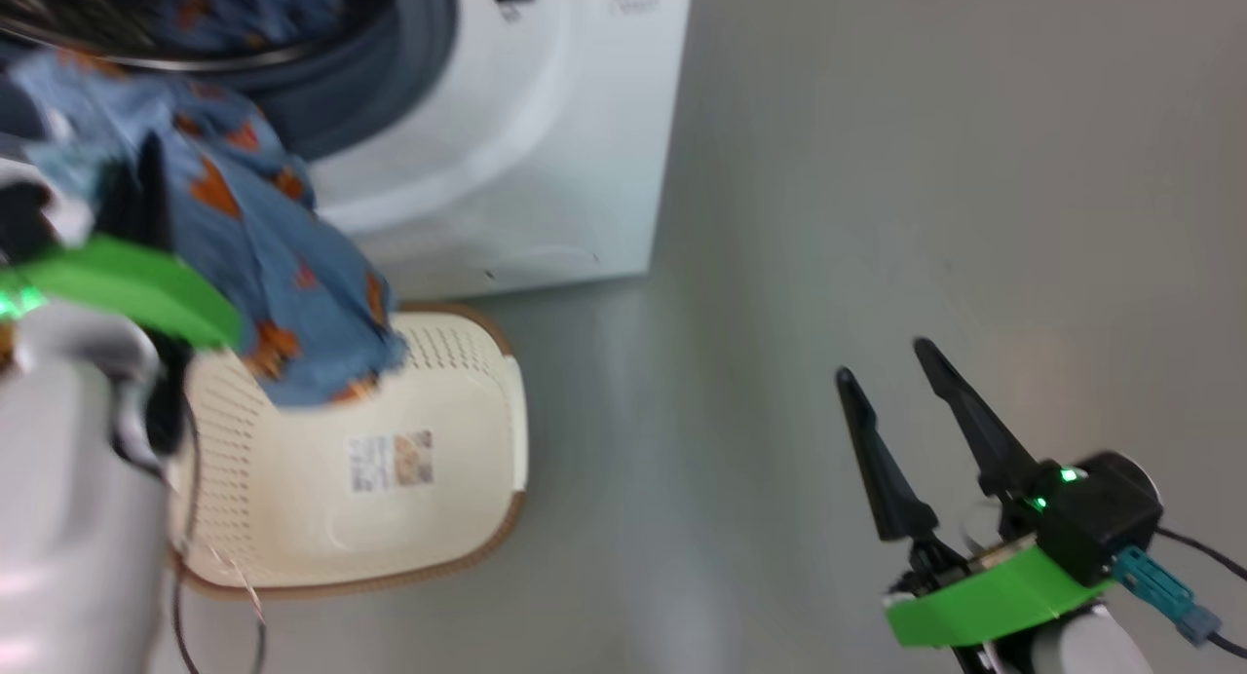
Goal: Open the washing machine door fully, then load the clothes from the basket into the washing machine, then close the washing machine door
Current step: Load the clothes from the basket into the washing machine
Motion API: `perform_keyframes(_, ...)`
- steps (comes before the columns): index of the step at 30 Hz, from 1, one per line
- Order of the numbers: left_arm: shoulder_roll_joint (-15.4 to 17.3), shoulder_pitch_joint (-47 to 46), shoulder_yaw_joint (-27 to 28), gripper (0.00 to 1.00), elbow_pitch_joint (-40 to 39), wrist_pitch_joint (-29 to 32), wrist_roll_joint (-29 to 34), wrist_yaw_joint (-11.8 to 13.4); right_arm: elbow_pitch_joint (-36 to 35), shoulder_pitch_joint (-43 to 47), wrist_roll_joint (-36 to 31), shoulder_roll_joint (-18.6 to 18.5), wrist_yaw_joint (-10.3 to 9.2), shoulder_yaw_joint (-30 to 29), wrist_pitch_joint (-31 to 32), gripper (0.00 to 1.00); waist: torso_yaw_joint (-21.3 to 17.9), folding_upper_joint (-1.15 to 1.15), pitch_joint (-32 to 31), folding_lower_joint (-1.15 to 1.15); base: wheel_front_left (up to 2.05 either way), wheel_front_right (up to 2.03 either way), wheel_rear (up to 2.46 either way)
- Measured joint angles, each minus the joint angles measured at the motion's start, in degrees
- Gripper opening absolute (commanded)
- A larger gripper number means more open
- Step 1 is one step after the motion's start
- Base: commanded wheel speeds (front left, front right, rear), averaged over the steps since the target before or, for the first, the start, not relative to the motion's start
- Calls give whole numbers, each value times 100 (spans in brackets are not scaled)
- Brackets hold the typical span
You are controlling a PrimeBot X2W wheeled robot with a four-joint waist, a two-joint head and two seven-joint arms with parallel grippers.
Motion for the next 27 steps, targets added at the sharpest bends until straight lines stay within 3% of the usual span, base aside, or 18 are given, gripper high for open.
perform_keyframes(5,365,-980,174,0,613,570,-244,-204,200,-412,110,-8,0,227,-160,100,-230,0,484,0,0,0,0)
perform_keyframes(11,1007,-2059,270,0,1025,1265,-250,-215,450,-806,301,-16,1,404,-303,100,-656,0,1079,0,0,0,0)
perform_keyframes(19,1458,-2730,370,0,1172,1819,-271,-226,621,-1090,411,-15,1,633,-355,100,-1200,0,1576,0,0,0,0)
perform_keyframes(22,1667,-2952,369,0,1078,1773,-140,-86,605,-1158,509,-9,0,642,-357,100,-1376,0,1757,0,0,0,0)
perform_keyframes(27,1995,-3463,404,0,811,901,245,158,591,-1229,516,30,1,721,-357,100,-1619,0,2045,0,0,0,0)
